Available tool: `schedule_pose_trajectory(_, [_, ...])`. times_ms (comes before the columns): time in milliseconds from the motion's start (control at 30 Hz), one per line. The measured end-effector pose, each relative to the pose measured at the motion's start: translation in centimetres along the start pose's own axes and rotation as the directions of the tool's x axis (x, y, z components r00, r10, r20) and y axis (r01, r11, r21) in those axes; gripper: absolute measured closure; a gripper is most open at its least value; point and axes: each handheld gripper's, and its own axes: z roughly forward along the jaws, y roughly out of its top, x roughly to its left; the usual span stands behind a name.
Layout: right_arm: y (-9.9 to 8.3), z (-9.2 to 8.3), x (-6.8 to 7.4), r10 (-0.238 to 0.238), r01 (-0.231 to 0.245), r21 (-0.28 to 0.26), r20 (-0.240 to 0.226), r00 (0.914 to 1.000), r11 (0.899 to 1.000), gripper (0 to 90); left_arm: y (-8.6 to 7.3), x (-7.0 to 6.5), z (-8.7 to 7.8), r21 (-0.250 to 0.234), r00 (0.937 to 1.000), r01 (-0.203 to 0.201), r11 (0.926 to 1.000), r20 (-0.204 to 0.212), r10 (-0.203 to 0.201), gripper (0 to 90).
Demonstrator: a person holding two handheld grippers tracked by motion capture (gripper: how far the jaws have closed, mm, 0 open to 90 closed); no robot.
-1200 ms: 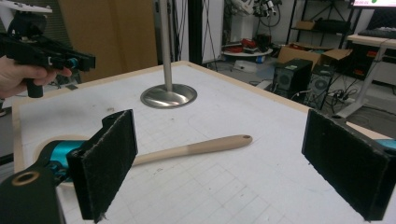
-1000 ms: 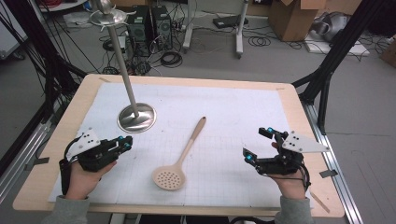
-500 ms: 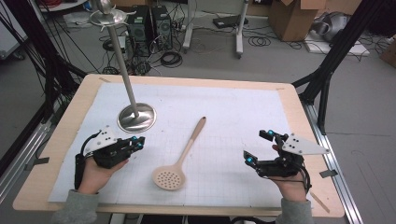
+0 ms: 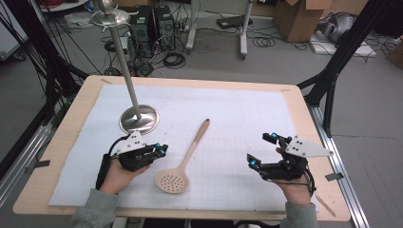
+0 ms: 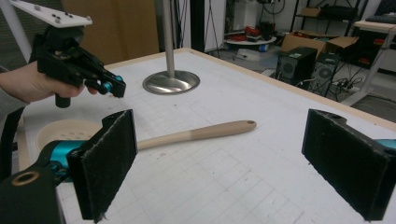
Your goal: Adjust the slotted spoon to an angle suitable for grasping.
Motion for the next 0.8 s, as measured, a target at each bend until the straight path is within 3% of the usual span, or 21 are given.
schedule_pose_trajectory(200, [-0.1, 0.0, -0.1, 0.004, -0.004, -0.001, -0.004, 1.0000, 1.000, 9.4, 0.1, -0.5, 1.8, 0.012, 0.9993, 0.000, 0.9999, 0.036, 0.000, 89.4])
schedule_pose_trajectory(433, [-0.2, -0.1, -0.1, 0.016, -0.016, 0.001, -0.005, 0.9999, 1.000, 9.4, 0.5, -0.6, 2.7, 0.040, 0.9984, 0.000, 0.9992, 0.056, -0.002, 89.5])
schedule_pose_trajectory(800, [-0.4, -0.3, -0.3, 0.023, -0.023, 0.004, -0.003, 0.9997, 1.000, 9.4, 2.0, -1.1, 5.6, 0.105, 0.9938, -0.051, 0.9932, 0.104, 0.040, 89.5])
